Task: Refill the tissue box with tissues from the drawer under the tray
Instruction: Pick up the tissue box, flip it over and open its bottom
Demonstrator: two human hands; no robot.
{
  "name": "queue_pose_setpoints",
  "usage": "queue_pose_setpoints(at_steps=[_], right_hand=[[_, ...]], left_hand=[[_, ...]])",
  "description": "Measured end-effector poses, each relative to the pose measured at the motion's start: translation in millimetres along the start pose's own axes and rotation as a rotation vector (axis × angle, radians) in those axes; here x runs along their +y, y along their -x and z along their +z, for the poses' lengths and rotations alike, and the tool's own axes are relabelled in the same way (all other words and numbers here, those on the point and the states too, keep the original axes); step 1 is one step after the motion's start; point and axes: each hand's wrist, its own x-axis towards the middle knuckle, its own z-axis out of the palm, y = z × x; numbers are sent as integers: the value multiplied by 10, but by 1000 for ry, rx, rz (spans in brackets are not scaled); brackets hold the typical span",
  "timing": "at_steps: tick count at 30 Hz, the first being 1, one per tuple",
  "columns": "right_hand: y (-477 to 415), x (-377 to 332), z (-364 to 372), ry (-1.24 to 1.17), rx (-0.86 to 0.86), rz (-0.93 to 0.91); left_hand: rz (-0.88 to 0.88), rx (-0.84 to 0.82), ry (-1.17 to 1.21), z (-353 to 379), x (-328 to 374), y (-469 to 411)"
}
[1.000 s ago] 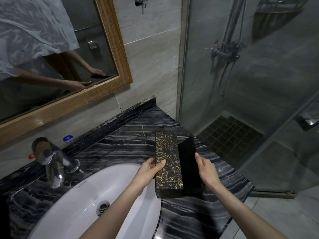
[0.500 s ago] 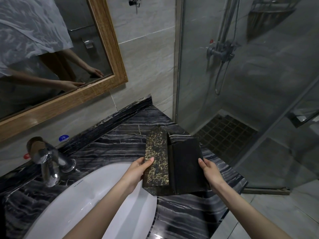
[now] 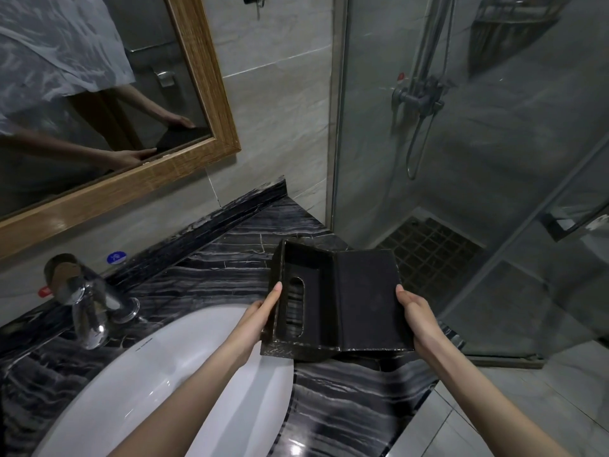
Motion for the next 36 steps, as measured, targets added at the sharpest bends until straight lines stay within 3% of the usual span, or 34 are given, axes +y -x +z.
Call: queue_pose_setpoints(at_steps=[10,16,24,29,36], right_hand=[[41,27,-176,10,33,-3],[48,106,-277,-53,26,47],[-28,167,-366,-72,55,51],[-80,251,-384,63,134,26],[-81,299,-393,461,232,-60]], left_hand=[[-4,44,-124,282,-143,-43],[107,196,-503,396,-182,-106],[121,182,-494,461,-192,-139],[121,179,-500,451,-174,-121],[142,205,-499,336,-162,-149]])
